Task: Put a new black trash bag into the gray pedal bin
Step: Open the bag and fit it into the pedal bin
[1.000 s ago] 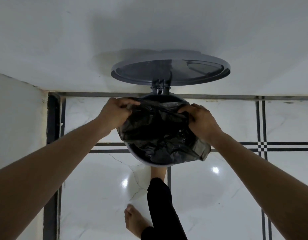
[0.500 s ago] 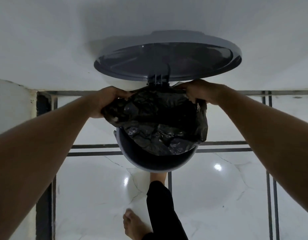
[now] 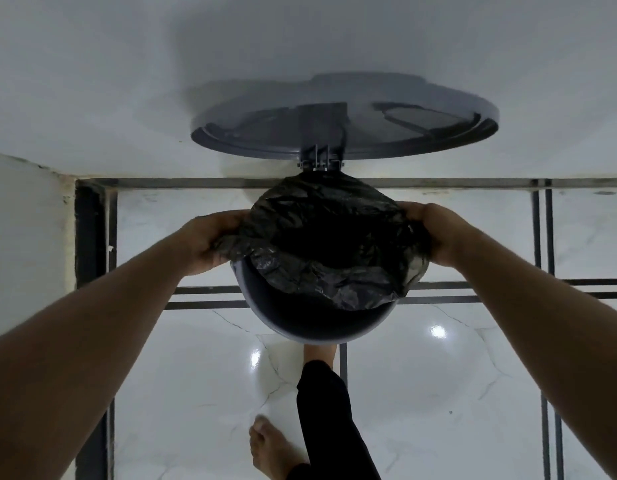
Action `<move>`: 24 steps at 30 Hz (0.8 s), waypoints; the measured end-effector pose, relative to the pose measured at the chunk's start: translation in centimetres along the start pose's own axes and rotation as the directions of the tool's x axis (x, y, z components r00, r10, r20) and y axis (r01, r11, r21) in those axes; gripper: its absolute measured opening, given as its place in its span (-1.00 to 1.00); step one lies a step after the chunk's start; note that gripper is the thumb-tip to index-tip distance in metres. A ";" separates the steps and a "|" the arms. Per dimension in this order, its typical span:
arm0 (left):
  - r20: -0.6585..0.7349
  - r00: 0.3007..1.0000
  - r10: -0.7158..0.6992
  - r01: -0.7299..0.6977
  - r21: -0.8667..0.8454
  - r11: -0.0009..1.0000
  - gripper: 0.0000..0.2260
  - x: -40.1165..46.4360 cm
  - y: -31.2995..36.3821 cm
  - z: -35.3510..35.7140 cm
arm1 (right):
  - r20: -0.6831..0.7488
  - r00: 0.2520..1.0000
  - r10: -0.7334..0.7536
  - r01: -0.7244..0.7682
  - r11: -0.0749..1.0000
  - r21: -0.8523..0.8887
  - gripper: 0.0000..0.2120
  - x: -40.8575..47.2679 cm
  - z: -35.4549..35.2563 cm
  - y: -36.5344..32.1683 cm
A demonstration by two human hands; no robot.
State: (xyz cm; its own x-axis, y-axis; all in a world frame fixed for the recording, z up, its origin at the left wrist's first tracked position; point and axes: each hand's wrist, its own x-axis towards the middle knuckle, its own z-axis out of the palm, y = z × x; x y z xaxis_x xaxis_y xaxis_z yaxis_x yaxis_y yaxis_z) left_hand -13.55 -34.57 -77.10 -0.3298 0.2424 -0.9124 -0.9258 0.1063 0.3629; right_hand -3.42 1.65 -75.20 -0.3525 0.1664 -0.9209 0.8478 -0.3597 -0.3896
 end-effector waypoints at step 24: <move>-0.226 0.831 0.508 -0.464 0.222 0.858 -0.51 -7.7 -8.8 -0.6 | -0.449 0.856 -0.258 0.243 0.966 -0.092 -0.80 -6.0 0.7 10.1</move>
State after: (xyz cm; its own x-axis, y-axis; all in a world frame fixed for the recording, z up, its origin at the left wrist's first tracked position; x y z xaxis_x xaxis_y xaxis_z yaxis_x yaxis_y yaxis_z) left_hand -2.98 -37.98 -73.38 -0.7862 0.0371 -0.6168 -0.6001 0.1924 0.7765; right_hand 6.98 -3.67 -73.63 -0.3427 0.6472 -0.6809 0.7692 -0.2228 -0.5989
